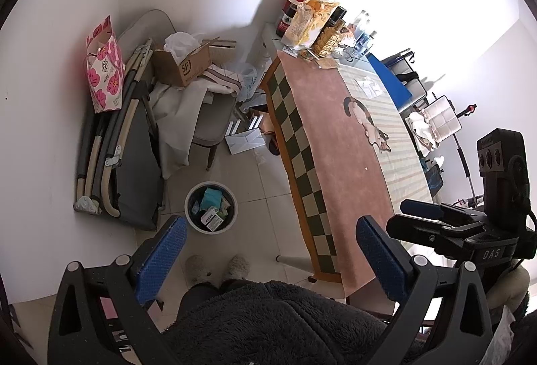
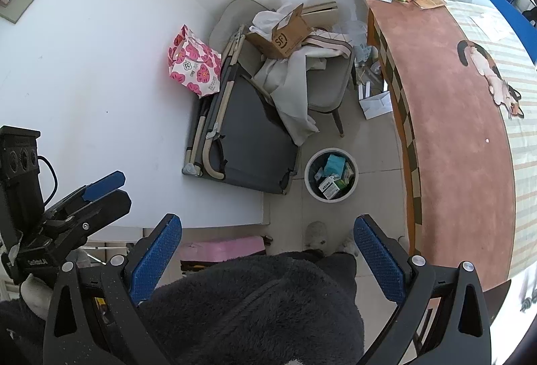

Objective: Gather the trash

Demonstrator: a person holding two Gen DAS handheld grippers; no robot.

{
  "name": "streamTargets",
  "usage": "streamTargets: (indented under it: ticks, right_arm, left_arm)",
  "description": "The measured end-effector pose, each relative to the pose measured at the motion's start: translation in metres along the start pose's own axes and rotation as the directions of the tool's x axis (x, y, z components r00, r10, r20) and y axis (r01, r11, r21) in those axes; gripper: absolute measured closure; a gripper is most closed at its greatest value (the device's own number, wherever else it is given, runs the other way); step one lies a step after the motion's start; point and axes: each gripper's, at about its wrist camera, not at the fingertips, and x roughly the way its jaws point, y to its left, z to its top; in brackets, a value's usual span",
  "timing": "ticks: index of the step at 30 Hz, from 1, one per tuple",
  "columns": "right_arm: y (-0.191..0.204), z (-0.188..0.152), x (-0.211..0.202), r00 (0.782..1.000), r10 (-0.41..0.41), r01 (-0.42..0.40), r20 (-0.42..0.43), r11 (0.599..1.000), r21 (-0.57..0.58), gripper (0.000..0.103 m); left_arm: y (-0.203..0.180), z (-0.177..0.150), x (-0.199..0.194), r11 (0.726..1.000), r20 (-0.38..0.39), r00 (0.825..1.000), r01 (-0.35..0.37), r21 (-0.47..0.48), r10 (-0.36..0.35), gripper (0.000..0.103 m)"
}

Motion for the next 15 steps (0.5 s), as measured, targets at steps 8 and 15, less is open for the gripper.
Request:
streamTargets:
  ticks: [8,15]
  right_arm:
    - [0.0018,0.0044,0.0001,1.000,0.003,-0.003,-0.001,1.000,0.007,0.000]
    - [0.0061,0.0085,-0.0002,1.000,0.004,-0.004,0.000,1.000,0.009,0.000]
  left_arm:
    - [-0.0002,-0.0006,-0.0002,1.000,0.000,1.000,-0.002,0.000,0.002,0.000]
    - [-0.0007,0.0008,-0.0011,1.000,0.003,1.000,0.000,-0.002,0.000,0.000]
